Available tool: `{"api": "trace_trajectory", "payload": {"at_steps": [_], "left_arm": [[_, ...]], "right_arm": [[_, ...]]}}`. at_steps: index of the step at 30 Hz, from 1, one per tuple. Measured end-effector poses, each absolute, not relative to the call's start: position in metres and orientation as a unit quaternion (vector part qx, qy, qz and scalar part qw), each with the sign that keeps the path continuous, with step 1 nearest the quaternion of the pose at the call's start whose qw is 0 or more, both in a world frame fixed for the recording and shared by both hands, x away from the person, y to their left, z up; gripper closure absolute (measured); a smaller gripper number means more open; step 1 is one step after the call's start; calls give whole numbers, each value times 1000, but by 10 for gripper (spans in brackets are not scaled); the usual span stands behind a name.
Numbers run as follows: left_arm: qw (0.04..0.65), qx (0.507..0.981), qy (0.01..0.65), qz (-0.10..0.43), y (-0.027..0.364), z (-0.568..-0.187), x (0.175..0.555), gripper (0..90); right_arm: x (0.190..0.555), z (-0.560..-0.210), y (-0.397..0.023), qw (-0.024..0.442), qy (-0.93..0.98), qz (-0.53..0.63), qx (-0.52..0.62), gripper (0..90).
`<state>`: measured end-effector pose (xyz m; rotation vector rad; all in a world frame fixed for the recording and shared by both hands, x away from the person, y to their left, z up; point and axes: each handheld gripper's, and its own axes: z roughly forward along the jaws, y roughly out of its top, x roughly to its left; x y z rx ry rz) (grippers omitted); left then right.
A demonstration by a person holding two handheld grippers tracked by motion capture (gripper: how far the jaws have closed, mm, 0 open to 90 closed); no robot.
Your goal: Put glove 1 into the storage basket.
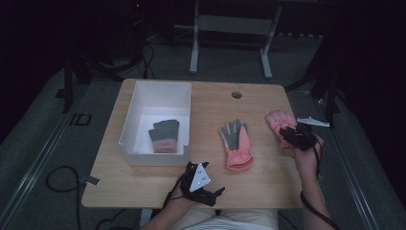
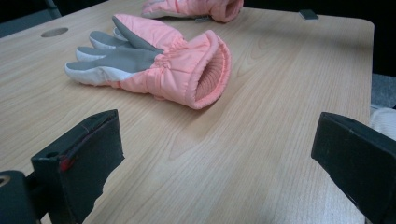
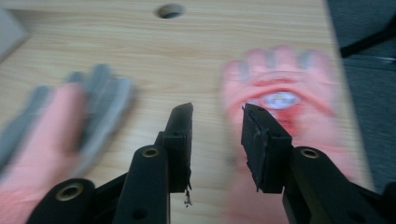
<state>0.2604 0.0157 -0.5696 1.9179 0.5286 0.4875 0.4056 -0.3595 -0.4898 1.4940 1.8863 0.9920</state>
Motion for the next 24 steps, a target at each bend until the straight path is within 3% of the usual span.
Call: {"api": "trace_trajectory", "payload": {"at_steps": [7,24], "left_arm": [[518,803,219,197,12,-571,260,17],[516,804,217,203,13,-571,259,18]], "right_arm": [[429,-490,-394,277,697,360,555,589],[476,-521,-400,262,719,309,565,550]]}}
